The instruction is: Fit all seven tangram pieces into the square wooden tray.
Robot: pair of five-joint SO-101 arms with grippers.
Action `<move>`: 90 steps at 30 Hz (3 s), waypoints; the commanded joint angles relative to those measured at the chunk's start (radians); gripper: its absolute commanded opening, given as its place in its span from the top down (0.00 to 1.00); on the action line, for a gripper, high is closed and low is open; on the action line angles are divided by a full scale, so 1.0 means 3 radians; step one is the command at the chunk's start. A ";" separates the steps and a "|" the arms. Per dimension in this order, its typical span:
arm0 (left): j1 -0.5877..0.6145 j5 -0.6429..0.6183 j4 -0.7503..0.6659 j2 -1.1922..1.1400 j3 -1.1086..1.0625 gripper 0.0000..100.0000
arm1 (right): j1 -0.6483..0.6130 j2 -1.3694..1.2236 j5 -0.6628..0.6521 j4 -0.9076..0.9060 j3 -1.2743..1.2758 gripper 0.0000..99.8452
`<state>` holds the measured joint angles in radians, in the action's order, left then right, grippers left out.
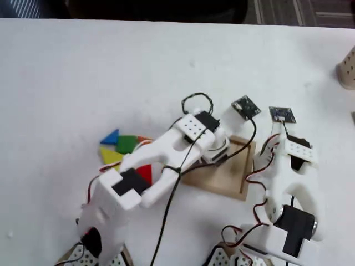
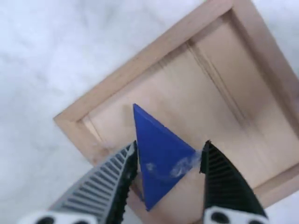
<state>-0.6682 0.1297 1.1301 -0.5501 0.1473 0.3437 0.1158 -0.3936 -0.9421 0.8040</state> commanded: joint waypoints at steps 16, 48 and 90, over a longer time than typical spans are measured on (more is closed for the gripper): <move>0.0151 -0.0281 0.0772 0.0857 0.0378 0.75 | -0.0003 0.0100 -0.0005 0.0043 -0.0005 0.92; -0.0570 -0.0430 -0.0118 0.0463 -0.0793 0.98 | 0.0003 0.0100 -0.0005 0.0043 -0.0005 0.92; -0.0043 -0.0783 -0.1355 0.0964 -0.1054 0.98 | 0.0018 0.0100 -0.0005 0.0043 -0.0005 0.92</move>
<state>-0.6897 -0.1051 0.7050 -0.4181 -0.1335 0.3468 0.1158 -0.3936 -0.9421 0.8040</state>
